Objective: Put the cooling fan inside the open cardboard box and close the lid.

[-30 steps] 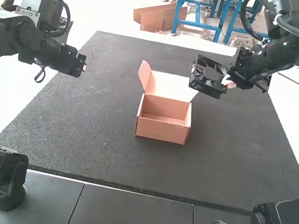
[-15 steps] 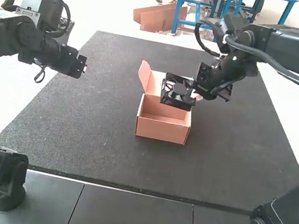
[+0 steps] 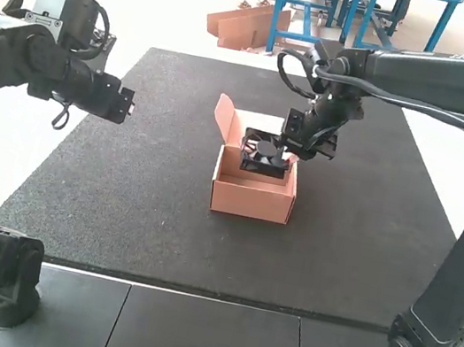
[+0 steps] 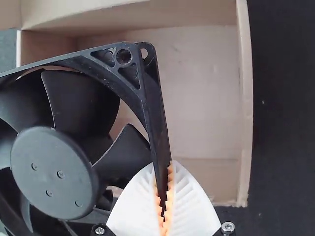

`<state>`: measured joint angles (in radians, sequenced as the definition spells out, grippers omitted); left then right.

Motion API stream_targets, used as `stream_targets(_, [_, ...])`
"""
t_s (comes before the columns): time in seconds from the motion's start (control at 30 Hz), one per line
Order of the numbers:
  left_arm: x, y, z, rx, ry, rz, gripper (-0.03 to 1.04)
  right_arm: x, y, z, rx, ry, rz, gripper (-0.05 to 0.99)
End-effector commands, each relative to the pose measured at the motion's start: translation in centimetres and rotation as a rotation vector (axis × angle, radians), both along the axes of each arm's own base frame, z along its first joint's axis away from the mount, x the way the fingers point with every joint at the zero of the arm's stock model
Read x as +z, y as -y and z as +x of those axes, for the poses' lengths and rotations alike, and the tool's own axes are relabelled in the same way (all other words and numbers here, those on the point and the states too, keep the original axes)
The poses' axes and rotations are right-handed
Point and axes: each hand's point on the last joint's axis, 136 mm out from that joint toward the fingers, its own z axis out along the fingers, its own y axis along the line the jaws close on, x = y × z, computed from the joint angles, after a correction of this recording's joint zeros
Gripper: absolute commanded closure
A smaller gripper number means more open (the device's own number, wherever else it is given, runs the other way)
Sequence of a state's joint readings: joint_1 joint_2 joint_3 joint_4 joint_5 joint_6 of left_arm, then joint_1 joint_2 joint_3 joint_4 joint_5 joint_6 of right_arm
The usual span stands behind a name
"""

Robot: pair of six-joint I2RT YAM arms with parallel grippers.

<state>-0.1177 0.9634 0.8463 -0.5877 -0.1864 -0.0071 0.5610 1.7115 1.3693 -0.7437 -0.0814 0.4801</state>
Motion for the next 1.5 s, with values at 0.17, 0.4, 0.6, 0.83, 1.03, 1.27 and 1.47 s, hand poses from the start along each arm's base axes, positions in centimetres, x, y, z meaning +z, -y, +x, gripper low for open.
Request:
stream_targets(0.17, [2.1, 0.1, 0.4, -0.007, 0.053, -0.006, 0.04, 0.4, -1.8, 1.8, 0.026, 0.028, 0.009, 0.95])
stream_targets(0.4, [2.5, 0.1, 0.4, -0.005, 0.059, -0.009, 0.04, -1.7, -2.0, 1.6, 0.038, -0.011, -0.018, 0.95])
stream_targets(0.6, [2.8, 0.1, 0.4, 0.002, 0.066, -0.018, 0.04, -3.9, -2.0, 1.6, 0.041, -0.045, -0.051, 0.95])
stream_targets(0.83, [2.8, 0.1, 0.2, 0.004, 0.062, -0.023, 0.04, -5.8, -1.5, 2.0, 0.037, -0.055, -0.098, 0.95])
stream_targets(1.03, [2.8, 0.1, -0.1, 0.004, 0.061, -0.022, 0.04, -5.9, -1.8, 2.5, 0.048, -0.039, -0.093, 0.85])
stream_targets(1.27, [2.9, 0.1, -0.1, 0.003, 0.064, -0.024, 0.04, -4.4, -2.7, 3.4, 0.055, -0.018, -0.046, 0.32])
stream_targets(1.47, [2.9, 0.2, 0.3, -0.001, 0.072, -0.028, 0.04, 1.0, -5.5, 4.2, 0.11, 0.015, 0.099, 0.21])
